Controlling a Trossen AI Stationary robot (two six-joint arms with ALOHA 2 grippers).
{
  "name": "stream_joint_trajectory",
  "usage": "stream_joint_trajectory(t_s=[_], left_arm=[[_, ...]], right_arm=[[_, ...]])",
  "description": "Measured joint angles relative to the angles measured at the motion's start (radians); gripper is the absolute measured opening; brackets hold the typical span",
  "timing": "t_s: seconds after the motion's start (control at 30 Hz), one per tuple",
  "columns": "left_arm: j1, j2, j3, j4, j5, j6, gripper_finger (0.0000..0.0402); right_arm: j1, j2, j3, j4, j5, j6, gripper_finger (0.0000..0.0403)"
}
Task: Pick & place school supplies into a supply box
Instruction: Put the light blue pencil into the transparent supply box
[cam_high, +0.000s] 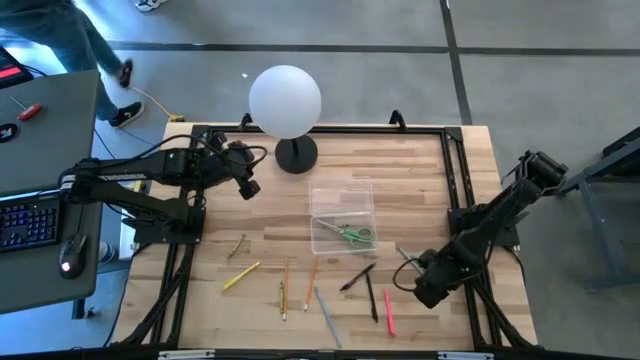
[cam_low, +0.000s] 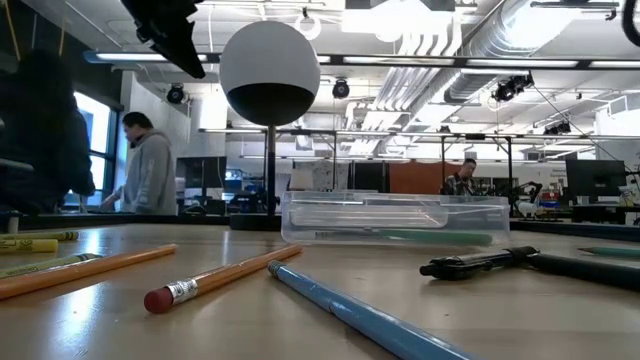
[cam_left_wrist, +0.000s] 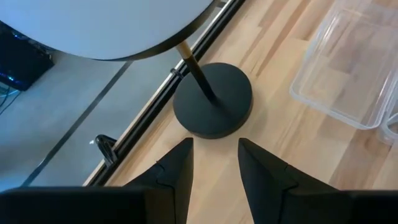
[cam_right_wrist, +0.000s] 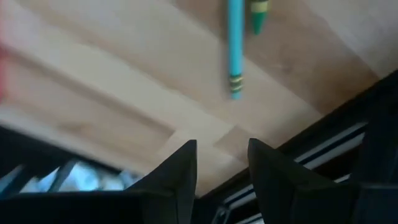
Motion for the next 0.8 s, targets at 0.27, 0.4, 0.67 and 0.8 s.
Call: stream_joint_trajectory(t_s=[0.27,0.4,0.67,0.8], left_arm=[[0.0,0.0,0.0,-0.011,-0.006,0.007,0.0159],[0.0,0.0,0.0,-0.016,-0.006,0.008,0.0159],[0.0,0.0,0.0,-0.016,-0.008,0.008,0.0159],[0.0,0.0,0.0,-0.015,-0.008,0.008,0.0159]], right_arm=[[0.012,0.053,0.0,-0.001,0.022,-0.016,0.0122],[0.021,0.087,0.0,0.022,0.019,-0.025,0.0122],[0.031,0.141,0.0,0.025,0.019,-0.082,0.0122],[0.031,0.167,0.0,0.025,0.023,-0.121,0.0122]])
